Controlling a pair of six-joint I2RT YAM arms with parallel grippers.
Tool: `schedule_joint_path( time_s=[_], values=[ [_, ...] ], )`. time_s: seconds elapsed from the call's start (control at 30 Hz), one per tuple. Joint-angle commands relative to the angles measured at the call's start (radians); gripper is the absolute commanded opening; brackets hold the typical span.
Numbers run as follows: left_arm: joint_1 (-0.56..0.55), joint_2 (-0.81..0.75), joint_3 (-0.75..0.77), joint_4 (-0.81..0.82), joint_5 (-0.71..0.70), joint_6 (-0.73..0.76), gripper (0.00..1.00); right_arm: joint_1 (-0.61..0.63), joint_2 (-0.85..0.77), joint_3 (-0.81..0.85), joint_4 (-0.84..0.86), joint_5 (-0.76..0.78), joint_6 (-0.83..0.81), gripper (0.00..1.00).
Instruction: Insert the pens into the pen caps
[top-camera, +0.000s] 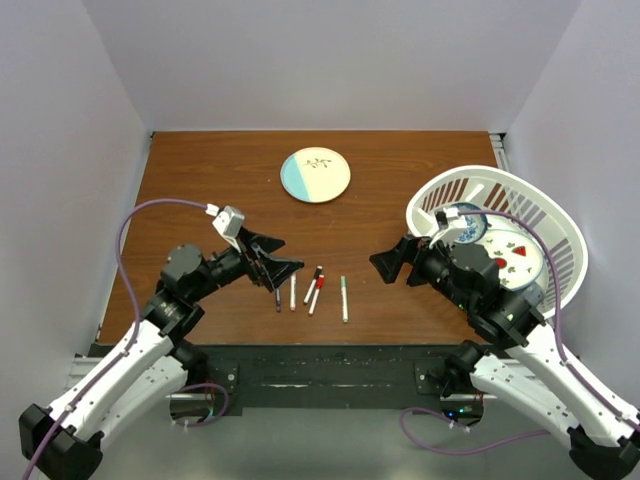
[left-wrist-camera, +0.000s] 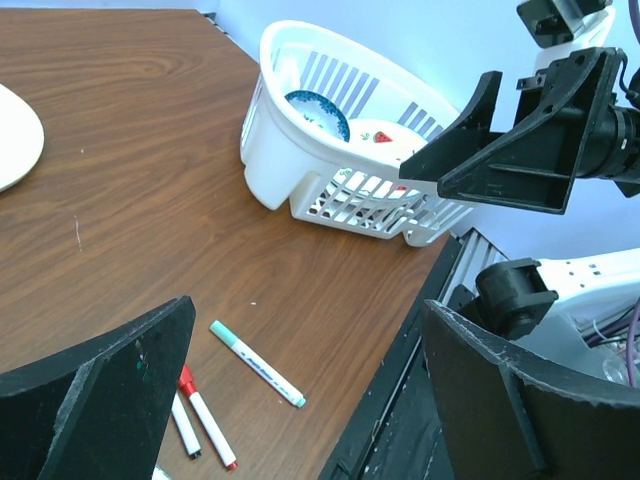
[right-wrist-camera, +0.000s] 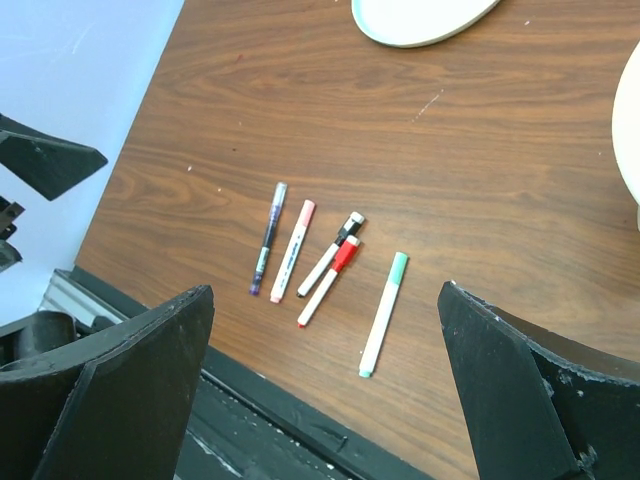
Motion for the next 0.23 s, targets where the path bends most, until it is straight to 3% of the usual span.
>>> schedule_joint_path(
  time_s=[0.0, 0.2],
  values=[
    [-0.001, -0.002, 0.007, 0.046, 0.026, -0.018, 1.00, 0.001, -0.002, 0.009, 0.057, -0.006, -0.014, 0.99],
    [-0.001, -0.008, 0.005, 0.051, 0.019, -0.020, 1.00, 0.001, 0.001, 0.013, 0.051, -0.010, -0.019, 0.99]
  ],
)
